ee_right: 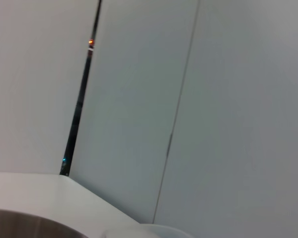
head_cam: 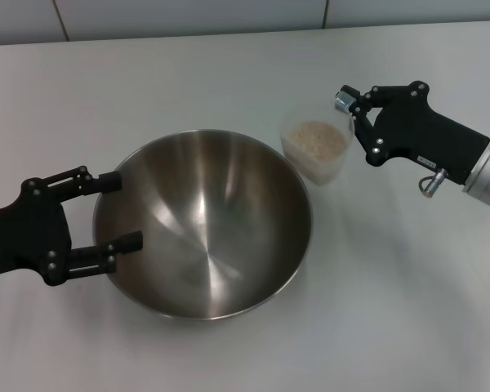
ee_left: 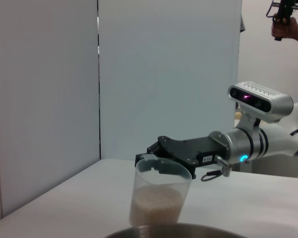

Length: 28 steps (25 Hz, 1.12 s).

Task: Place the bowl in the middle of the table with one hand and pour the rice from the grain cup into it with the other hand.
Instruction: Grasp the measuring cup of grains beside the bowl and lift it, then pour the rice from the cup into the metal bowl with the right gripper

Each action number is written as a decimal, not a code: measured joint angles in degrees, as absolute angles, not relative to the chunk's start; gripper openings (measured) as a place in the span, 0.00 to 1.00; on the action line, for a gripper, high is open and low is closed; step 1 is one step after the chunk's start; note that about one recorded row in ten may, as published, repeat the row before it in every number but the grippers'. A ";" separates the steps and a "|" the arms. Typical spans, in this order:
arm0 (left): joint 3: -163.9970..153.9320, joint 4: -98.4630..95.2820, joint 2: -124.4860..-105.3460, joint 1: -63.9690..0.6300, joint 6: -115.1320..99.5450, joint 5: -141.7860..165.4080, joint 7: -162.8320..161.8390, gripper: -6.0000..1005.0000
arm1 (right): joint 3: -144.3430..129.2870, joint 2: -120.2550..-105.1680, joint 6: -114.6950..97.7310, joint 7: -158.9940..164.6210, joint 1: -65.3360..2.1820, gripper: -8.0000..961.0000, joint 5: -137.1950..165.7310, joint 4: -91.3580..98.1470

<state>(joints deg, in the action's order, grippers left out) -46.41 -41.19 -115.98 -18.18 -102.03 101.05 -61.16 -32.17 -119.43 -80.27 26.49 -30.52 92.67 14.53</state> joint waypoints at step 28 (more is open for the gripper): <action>-43.44 -42.28 -116.09 -17.22 -101.41 101.07 -63.26 0.80 | -38.27 -119.73 -84.70 -7.35 -35.85 0.03 89.81 19.40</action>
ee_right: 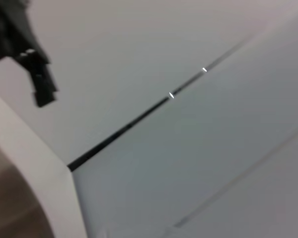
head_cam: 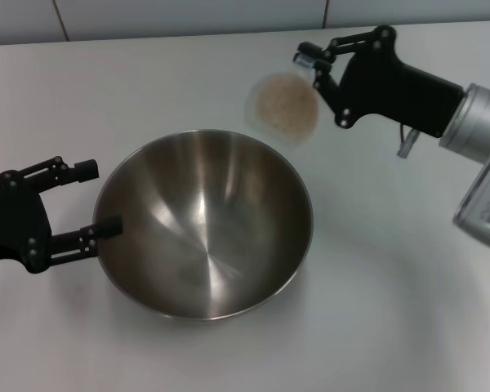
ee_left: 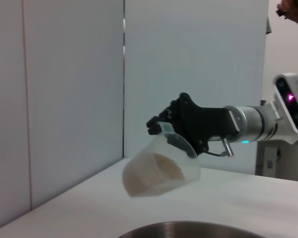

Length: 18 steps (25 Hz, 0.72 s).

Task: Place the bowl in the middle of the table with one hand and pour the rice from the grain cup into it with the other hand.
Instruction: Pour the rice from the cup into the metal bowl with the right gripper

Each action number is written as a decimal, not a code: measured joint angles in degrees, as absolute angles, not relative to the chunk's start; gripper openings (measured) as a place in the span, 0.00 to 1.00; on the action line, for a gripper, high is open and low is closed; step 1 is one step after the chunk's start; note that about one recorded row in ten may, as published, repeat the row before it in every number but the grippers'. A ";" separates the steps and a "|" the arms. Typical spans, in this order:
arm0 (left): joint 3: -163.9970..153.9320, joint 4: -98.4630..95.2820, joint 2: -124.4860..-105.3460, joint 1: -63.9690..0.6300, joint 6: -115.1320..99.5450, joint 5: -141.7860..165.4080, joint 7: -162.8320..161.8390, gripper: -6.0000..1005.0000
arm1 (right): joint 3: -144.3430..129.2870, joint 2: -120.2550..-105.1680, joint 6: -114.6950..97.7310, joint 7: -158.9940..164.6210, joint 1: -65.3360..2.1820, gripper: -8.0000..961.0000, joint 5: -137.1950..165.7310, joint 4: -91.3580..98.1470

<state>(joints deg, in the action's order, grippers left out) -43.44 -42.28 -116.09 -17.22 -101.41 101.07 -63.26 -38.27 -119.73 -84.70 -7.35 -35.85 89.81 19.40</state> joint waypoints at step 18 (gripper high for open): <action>-41.75 -42.28 -116.32 -17.94 -98.86 100.79 -63.28 0.80 | -45.09 -119.88 -84.81 -35.11 -37.59 0.03 84.06 14.92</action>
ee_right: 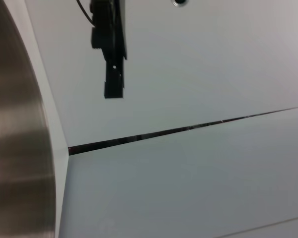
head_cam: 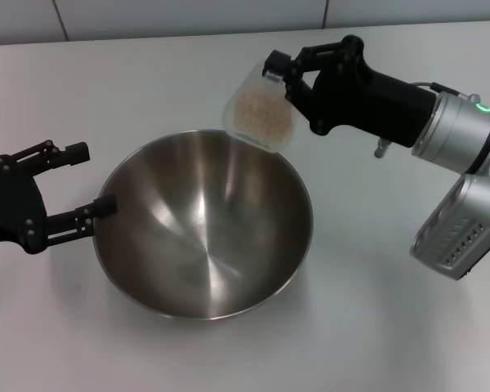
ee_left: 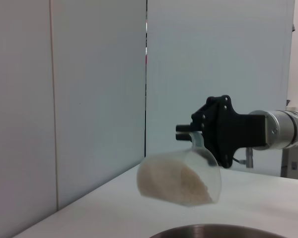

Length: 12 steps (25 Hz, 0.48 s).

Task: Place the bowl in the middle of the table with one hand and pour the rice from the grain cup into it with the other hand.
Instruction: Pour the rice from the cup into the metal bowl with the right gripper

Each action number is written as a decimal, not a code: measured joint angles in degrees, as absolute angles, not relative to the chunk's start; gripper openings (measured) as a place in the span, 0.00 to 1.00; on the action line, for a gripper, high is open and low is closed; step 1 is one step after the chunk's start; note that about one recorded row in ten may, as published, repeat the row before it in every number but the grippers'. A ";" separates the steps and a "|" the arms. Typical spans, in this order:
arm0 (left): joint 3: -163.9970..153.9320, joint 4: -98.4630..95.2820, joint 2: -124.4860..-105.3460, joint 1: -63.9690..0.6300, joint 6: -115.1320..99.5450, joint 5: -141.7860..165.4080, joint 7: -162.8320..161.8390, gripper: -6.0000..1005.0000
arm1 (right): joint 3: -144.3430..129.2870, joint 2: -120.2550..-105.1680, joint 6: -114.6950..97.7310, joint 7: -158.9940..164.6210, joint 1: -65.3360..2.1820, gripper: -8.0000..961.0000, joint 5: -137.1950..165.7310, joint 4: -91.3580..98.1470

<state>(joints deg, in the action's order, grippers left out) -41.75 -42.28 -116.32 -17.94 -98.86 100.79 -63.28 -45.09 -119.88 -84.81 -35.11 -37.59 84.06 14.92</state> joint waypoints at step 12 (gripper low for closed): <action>-41.75 -42.28 -116.24 -18.19 -98.87 100.71 -63.28 0.80 | -47.09 -119.89 -86.36 -47.31 -38.16 0.03 83.75 12.33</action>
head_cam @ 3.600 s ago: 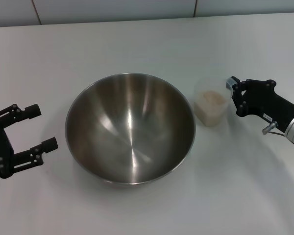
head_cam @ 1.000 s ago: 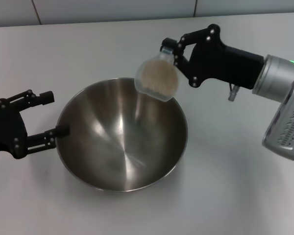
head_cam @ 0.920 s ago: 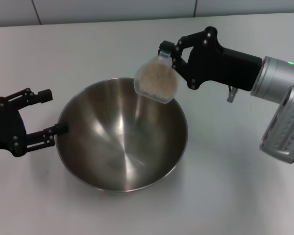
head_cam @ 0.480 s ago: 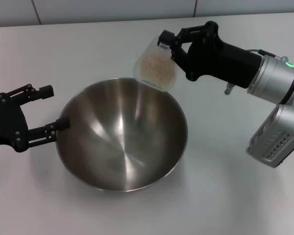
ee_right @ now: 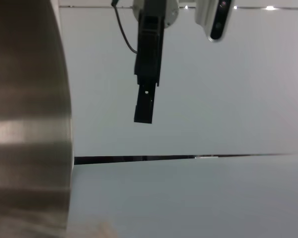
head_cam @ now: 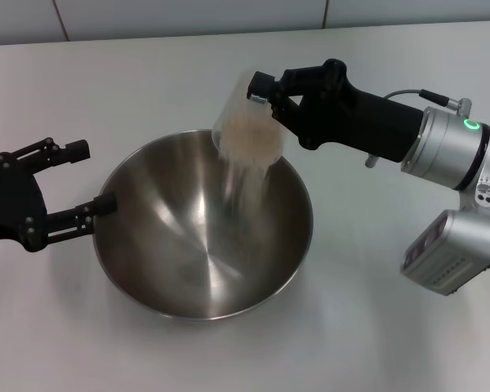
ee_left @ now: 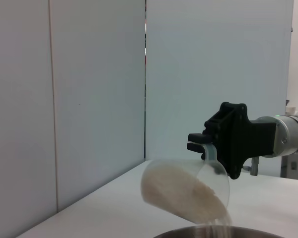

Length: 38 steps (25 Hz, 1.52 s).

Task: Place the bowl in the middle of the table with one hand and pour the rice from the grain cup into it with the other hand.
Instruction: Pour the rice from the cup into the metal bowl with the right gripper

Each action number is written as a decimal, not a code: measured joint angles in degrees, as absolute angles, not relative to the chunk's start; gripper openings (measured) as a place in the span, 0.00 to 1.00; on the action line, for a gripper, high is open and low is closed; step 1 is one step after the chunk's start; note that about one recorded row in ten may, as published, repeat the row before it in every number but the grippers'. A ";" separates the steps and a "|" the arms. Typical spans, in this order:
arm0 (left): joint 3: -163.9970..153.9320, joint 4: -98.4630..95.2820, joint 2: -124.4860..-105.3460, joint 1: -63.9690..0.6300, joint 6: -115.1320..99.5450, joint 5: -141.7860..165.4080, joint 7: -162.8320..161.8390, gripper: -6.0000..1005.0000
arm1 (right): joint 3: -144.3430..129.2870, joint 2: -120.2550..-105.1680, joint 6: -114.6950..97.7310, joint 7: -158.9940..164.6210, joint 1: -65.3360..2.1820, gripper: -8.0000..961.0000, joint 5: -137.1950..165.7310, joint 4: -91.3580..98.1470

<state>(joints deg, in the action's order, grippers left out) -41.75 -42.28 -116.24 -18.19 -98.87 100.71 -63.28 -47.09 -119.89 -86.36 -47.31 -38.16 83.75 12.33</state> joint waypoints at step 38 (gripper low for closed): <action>-41.75 -43.95 -116.86 -19.28 -98.28 100.63 -64.52 0.80 | -46.23 -119.88 -86.84 -76.54 -40.89 0.08 83.04 3.61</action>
